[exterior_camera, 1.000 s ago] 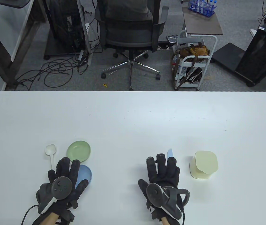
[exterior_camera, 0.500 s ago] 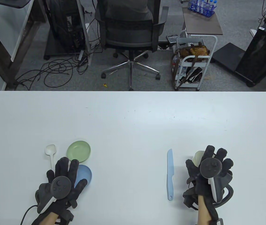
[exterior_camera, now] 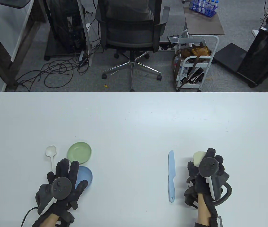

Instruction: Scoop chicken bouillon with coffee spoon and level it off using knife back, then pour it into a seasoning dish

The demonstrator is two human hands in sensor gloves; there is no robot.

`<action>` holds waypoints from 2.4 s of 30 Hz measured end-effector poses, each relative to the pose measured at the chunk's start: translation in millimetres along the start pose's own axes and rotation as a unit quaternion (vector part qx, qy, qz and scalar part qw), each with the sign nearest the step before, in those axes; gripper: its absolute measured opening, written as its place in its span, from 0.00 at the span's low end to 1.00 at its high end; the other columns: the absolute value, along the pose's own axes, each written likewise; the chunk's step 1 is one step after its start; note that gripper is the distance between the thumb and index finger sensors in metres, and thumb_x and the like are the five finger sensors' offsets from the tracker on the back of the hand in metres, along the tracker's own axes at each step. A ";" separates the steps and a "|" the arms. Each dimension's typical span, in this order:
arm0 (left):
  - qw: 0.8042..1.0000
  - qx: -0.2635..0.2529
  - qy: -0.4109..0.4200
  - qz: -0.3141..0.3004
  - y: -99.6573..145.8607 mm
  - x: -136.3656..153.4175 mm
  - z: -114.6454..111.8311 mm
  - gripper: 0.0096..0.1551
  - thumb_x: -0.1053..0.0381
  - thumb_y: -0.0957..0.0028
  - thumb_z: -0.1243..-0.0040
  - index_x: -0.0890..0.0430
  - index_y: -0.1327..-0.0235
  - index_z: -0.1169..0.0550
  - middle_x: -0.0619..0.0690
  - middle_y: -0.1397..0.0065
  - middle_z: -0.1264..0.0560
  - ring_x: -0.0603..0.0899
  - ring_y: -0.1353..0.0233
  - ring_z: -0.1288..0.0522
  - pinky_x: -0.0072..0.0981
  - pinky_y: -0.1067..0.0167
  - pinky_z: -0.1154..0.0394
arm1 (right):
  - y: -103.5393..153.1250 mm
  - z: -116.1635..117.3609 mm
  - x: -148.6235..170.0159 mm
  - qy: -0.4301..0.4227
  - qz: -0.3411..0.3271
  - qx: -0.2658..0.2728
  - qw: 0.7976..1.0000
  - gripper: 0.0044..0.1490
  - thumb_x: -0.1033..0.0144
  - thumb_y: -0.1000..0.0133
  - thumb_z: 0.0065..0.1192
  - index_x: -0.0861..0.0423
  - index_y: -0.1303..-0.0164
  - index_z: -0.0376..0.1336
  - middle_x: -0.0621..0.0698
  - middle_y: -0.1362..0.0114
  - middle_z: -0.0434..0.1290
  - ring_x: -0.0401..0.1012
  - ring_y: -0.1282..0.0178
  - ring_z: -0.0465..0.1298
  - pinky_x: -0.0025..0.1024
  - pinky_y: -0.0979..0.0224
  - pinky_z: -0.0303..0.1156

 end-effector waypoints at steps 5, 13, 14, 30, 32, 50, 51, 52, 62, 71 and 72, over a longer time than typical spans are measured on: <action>1.000 0.002 -0.004 -0.002 0.8 -1.9 -0.9 0.54 0.18 0.61 0.65 0.36 0.22 0.59 0.48 0.15 0.69 0.58 0.11 0.66 0.67 0.25 0.66 | 41.6 -16.4 -60.0 -0.012 -0.102 -0.002 0.995 0.60 0.41 0.49 0.68 0.48 0.22 0.35 0.69 0.20 0.38 0.63 0.25 0.52 0.57 0.32 0.61; 1.000 -0.006 -0.004 -0.012 5.4 -5.3 3.2 0.54 0.19 0.61 0.64 0.36 0.22 0.59 0.48 0.15 0.69 0.58 0.12 0.66 0.67 0.25 0.66 | 112.0 24.2 -151.9 -0.016 -0.202 -0.056 0.978 0.61 0.36 0.46 0.63 0.52 0.21 0.34 0.72 0.23 0.40 0.63 0.28 0.55 0.54 0.36 0.65; 1.000 -0.006 -0.005 -0.013 5.9 -5.9 2.9 0.54 0.19 0.61 0.63 0.36 0.23 0.59 0.48 0.15 0.69 0.58 0.12 0.65 0.67 0.25 0.66 | 116.3 29.7 -158.2 -0.016 -0.208 -0.058 0.976 0.61 0.36 0.46 0.62 0.53 0.21 0.34 0.73 0.23 0.41 0.64 0.28 0.55 0.54 0.36 0.66; 0.999 0.016 -0.031 -0.041 9.2 -19.6 -7.4 0.61 0.17 0.65 0.54 0.38 0.24 0.61 0.48 0.16 0.70 0.57 0.12 0.66 0.67 0.25 0.66 | 177.9 107.5 -211.8 0.043 -0.248 -0.108 0.962 0.61 0.35 0.47 0.60 0.54 0.22 0.34 0.74 0.26 0.39 0.64 0.31 0.55 0.53 0.39 0.64; 0.998 0.015 -0.033 -0.054 11.3 -25.8 -7.6 0.63 0.16 0.67 0.52 0.38 0.24 0.62 0.48 0.16 0.70 0.57 0.12 0.66 0.67 0.24 0.66 | 180.6 108.9 -212.5 0.052 -0.251 -0.094 0.962 0.60 0.34 0.48 0.60 0.53 0.22 0.34 0.74 0.26 0.39 0.63 0.31 0.55 0.52 0.39 0.65; 0.996 0.011 -0.037 -0.079 -1.9 -88.6 -31.3 0.72 0.19 0.73 0.39 0.48 0.22 0.55 0.51 0.14 0.63 0.60 0.11 0.60 0.67 0.23 0.63 | 167.4 109.9 -226.7 0.176 -0.309 -0.239 0.903 0.71 0.33 0.50 0.63 0.60 0.28 0.26 0.72 0.24 0.34 0.62 0.41 0.63 0.40 0.49 0.70; 0.996 0.008 -0.036 -0.079 -2.5 -89.1 -30.9 0.71 0.20 0.73 0.39 0.48 0.23 0.55 0.51 0.14 0.63 0.60 0.11 0.60 0.67 0.23 0.63 | 167.0 109.8 -227.1 0.174 -0.311 -0.241 0.902 0.71 0.33 0.50 0.63 0.61 0.28 0.25 0.72 0.23 0.34 0.62 0.41 0.64 0.40 0.49 0.70; 0.996 0.005 -0.037 -0.079 -2.5 -89.3 -30.0 0.71 0.19 0.74 0.39 0.48 0.22 0.54 0.50 0.14 0.62 0.60 0.11 0.59 0.67 0.23 0.63 | 166.3 109.7 -227.4 0.173 -0.315 -0.244 0.900 0.71 0.33 0.50 0.63 0.61 0.28 0.26 0.72 0.23 0.33 0.62 0.42 0.64 0.41 0.49 0.70; 0.997 0.002 -0.007 -0.081 -7.1 -92.3 -31.7 0.71 0.21 0.73 0.37 0.50 0.22 0.52 0.51 0.13 0.61 0.61 0.11 0.58 0.68 0.23 0.63 | 160.9 110.3 -223.8 0.139 -0.334 -0.303 0.881 0.70 0.36 0.48 0.61 0.64 0.31 0.22 0.73 0.25 0.29 0.63 0.45 0.66 0.40 0.50 0.72; 0.996 0.007 0.001 -0.084 -9.2 -93.2 -33.4 0.72 0.24 0.74 0.34 0.52 0.23 0.53 0.51 0.13 0.60 0.61 0.11 0.57 0.68 0.22 0.63 | 152.6 108.5 -224.3 0.114 -0.340 -0.330 0.873 0.72 0.40 0.49 0.67 0.62 0.30 0.22 0.76 0.28 0.35 0.60 0.49 0.70 0.37 0.55 0.74; 0.996 0.007 0.000 -0.084 -9.2 -93.3 -33.4 0.72 0.24 0.74 0.34 0.52 0.23 0.53 0.51 0.13 0.60 0.61 0.11 0.57 0.68 0.22 0.63 | 152.1 108.4 -224.4 0.112 -0.340 -0.333 0.873 0.72 0.40 0.49 0.67 0.62 0.30 0.23 0.76 0.28 0.36 0.60 0.50 0.70 0.37 0.56 0.75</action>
Point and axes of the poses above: the tracker on the back of each hand, its own x axis roughly to the little-finger side, its own y axis roughly from the fingertips to the wrist, z = x × y, the point moved 3 cm from there along -y, roughly from the wrist to the fingertips
